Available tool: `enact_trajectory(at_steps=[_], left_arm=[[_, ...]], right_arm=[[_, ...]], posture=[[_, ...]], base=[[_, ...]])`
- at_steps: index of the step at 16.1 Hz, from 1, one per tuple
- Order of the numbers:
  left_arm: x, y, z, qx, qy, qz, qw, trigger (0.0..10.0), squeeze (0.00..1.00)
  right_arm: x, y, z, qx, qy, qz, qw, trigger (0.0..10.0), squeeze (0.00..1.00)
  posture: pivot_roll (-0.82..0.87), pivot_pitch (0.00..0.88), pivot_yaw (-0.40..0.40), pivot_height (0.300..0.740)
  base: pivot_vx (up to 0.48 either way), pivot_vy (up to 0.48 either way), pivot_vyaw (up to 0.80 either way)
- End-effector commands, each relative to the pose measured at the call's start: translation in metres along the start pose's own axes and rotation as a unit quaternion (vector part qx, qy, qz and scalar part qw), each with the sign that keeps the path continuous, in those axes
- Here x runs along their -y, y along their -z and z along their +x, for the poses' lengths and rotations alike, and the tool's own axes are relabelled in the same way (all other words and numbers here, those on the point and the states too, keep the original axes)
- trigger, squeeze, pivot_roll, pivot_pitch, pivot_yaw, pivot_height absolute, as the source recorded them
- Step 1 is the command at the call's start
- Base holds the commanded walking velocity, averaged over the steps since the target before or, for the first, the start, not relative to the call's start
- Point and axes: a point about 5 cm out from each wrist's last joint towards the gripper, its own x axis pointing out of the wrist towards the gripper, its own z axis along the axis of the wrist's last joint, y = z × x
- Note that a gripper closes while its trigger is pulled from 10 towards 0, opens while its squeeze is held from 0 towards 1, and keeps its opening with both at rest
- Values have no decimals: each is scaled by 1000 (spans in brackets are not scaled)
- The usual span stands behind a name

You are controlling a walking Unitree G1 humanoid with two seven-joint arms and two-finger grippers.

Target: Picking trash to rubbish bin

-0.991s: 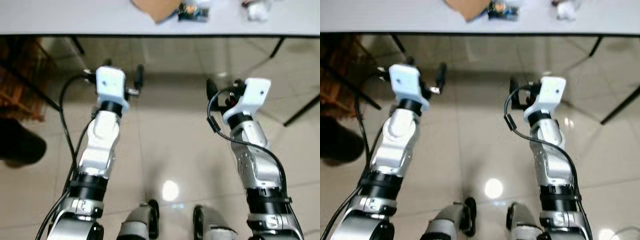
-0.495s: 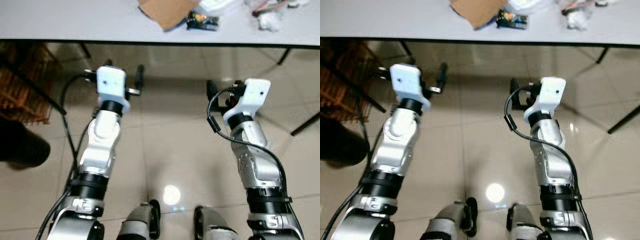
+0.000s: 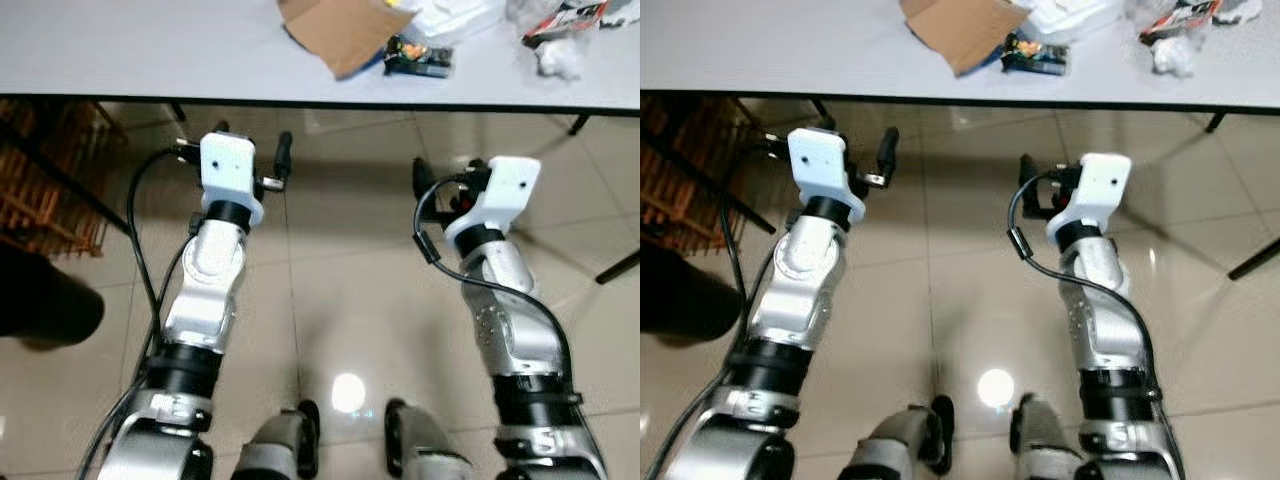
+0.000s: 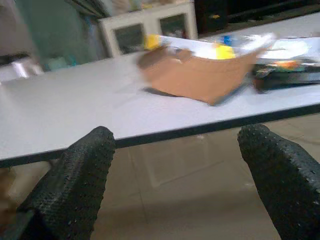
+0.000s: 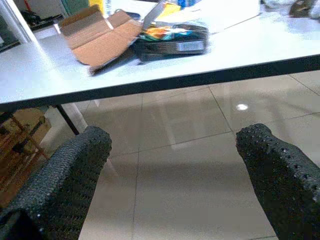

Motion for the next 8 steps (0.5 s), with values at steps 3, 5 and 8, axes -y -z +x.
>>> enact_trajectory(at_steps=[3,5,8], left_arm=[[1,1,-1,0,5,9,1000,10000,0],[2,1,-1,-1,6,8,1000,10000,0],[3,1,-1,-1,7,8,1000,10000,0]], right_arm=[[0,1,-1,1,4,3,1000,10000,0],[0,1,-1,1,5,5,1000,10000,0],[0,3,-1,-6,4,15,1000,10000,0]], posture=[[90,300,106,740],[88,300,107,740],[86,299,108,740]], base=[[359,0,0],[364,0,0],[363,0,-267]])
